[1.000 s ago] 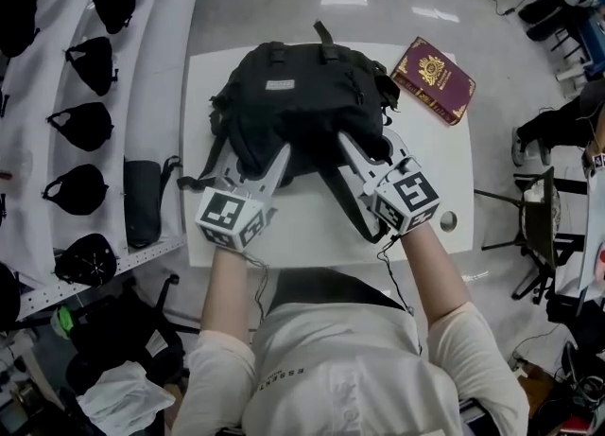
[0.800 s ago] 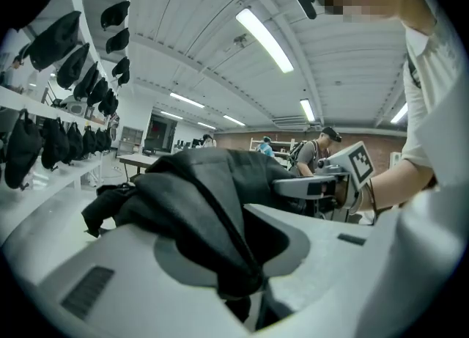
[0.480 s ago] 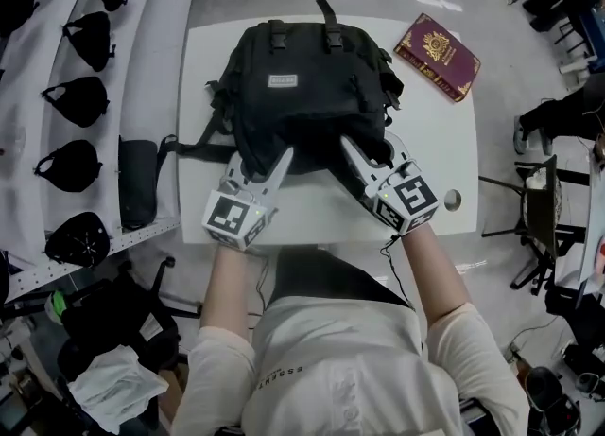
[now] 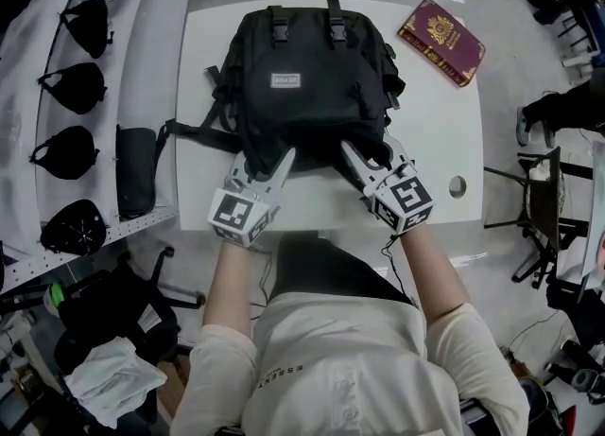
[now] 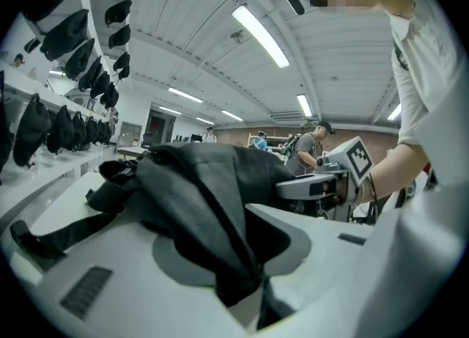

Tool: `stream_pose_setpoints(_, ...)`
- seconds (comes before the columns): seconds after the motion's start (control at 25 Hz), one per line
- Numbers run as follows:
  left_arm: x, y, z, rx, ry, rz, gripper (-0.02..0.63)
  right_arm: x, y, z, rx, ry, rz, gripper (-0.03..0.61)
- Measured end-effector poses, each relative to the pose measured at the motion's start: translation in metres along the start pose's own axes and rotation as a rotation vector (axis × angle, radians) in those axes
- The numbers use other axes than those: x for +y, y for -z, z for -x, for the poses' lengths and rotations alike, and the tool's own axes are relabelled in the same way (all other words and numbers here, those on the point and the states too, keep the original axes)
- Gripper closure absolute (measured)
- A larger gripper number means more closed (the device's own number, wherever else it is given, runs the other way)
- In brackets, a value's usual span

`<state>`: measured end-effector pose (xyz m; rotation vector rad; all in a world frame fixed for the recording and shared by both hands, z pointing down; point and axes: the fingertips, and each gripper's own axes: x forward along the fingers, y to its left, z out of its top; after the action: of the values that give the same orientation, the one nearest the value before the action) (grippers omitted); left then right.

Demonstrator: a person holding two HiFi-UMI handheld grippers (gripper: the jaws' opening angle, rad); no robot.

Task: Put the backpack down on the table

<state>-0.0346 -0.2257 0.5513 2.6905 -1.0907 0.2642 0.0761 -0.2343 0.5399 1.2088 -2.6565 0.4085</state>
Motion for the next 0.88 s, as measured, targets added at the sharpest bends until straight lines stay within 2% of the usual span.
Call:
stream_pose_setpoints(0.44,-0.010,0.035,0.011,0.005,0.008,0.072,0.503,0.010,0.038,0.008,0.076,0.002,-0.028,0.445)
stream_pose_setpoints(0.6,-0.012,0.043,0.015,-0.001,0.000,0.106,0.492,0.015,0.044,0.011,0.096,0.002,-0.008,0.443)
stream_pose_setpoints(0.76,-0.008,0.050,0.020,0.023,-0.053,0.151,0.455,0.017,0.048,0.014,0.107,0.016,0.010,0.439)
stream_pose_setpoints(0.88,0.000,0.056,0.028,0.052,-0.137,0.157,0.383,0.013,0.049,0.018,0.110,0.073,0.013,0.405)
